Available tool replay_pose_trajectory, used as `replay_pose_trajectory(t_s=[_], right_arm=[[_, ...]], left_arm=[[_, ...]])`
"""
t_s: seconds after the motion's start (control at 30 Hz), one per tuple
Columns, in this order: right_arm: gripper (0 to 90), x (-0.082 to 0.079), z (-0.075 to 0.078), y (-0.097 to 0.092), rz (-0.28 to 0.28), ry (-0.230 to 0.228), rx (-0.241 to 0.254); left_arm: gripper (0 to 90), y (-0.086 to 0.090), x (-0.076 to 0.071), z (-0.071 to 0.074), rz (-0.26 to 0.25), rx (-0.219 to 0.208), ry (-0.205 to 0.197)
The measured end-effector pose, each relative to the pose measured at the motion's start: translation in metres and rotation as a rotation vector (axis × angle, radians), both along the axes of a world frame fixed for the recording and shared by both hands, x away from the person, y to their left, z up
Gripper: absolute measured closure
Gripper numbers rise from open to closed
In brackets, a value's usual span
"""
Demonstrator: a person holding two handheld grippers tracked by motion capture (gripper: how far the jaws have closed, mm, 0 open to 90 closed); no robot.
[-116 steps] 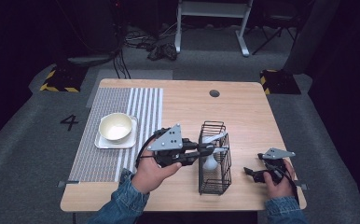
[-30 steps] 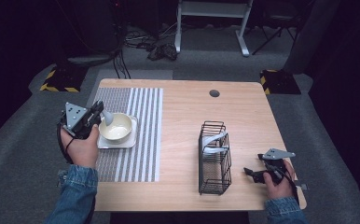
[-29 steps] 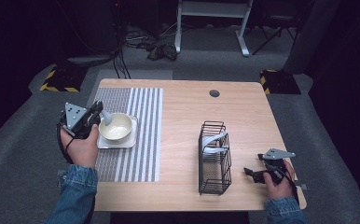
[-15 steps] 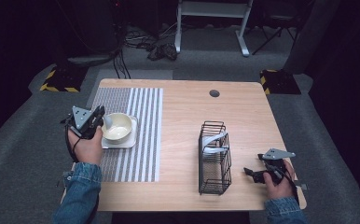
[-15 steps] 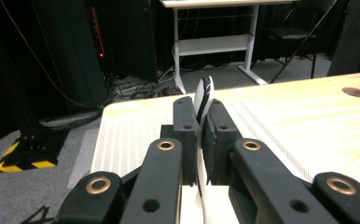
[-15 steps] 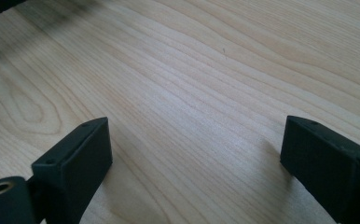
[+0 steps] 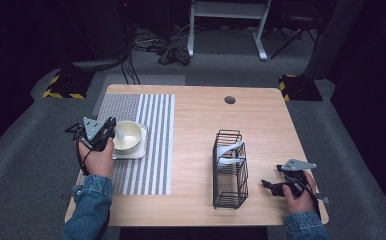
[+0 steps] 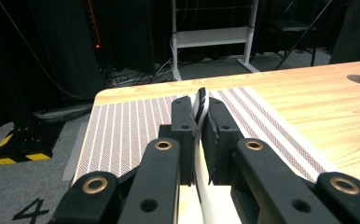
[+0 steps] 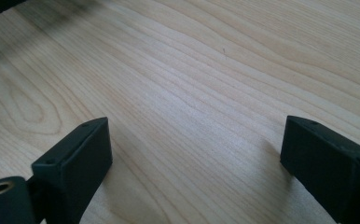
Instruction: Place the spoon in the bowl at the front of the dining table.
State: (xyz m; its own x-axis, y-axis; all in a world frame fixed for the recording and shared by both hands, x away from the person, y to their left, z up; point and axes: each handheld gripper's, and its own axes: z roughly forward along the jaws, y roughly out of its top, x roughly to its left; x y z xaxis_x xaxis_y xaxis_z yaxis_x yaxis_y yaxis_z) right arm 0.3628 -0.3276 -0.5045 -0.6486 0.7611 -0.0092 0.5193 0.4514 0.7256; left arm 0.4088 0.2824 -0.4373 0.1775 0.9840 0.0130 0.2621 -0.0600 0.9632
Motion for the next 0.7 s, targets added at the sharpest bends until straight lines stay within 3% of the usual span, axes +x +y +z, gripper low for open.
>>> replay_pose_trajectory(t_s=[0.27, 0.4, 0.53, 0.7], right_arm=[[8.9, 0.0, 0.0, 0.0, 0.0, 0.0, 0.0], [8.9, 0.0, 0.0, 0.0, 0.0, 0.0, 0.0], [8.8, 0.0, 0.0, 0.0, 0.0, 0.0, 0.0], [8.9, 0.0, 0.0, 0.0, 0.0, 0.0, 0.0]], left_arm=[[83.4, -0.006, -0.001, 0.0, -0.013, 0.006, 0.009], [81.3, -0.009, 0.0, 0.001, -0.027, -0.011, 0.024], [68.2, -0.016, 0.001, 0.002, -0.039, -0.029, 0.029], [64.9, -0.022, 0.002, 0.0, -0.063, -0.046, 0.041]])
